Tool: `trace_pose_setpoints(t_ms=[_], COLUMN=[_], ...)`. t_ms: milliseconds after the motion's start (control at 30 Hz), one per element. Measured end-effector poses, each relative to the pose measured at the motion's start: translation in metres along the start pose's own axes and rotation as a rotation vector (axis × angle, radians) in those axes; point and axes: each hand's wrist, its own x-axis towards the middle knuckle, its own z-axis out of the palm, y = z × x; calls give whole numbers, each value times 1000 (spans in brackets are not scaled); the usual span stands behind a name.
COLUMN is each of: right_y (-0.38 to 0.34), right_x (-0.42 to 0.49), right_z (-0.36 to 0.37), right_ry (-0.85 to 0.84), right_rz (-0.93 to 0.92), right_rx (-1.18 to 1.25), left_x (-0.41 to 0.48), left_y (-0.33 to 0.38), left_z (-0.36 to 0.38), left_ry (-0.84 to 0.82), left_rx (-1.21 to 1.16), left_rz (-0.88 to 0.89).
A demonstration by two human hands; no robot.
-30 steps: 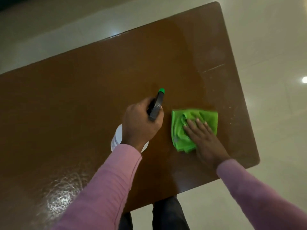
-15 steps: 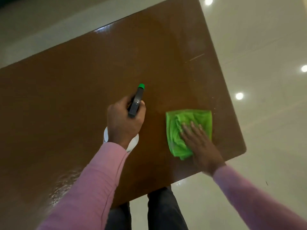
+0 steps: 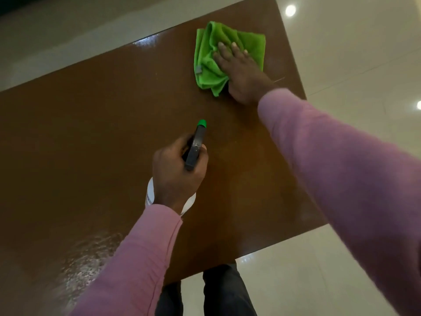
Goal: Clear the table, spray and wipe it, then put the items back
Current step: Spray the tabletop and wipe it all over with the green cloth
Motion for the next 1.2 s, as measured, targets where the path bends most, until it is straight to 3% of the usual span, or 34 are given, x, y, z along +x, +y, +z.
trace_pose_setpoints(t_ms=[133,267,433,600,867,1033,1200], right_y=[-2,-9,-21,-16,-7,-28,-56], right_x=[-45,-195,-359,-331,-128,-233,-390], right_z=[20,70,120,117,61,108,161], right_ry=[9,-39,-214,-160,84,140,-3], right_rz=[-37,-45,29,69,157,152,266], right_rx=[14,49,51,62,68,146,236], left_x=[6,8,6,-6,-22,-26,-27], left_y=[-2,-3,1,5,4,3,3], left_z=[-3,-8,-10,-4,1,1,-2], left_ry=[57,83,64,23,-55,-110,-119], left_rx=[7,-51,-23,10,59,76,43], left_rz=[-45,-150,-121,-21,144,152,132])
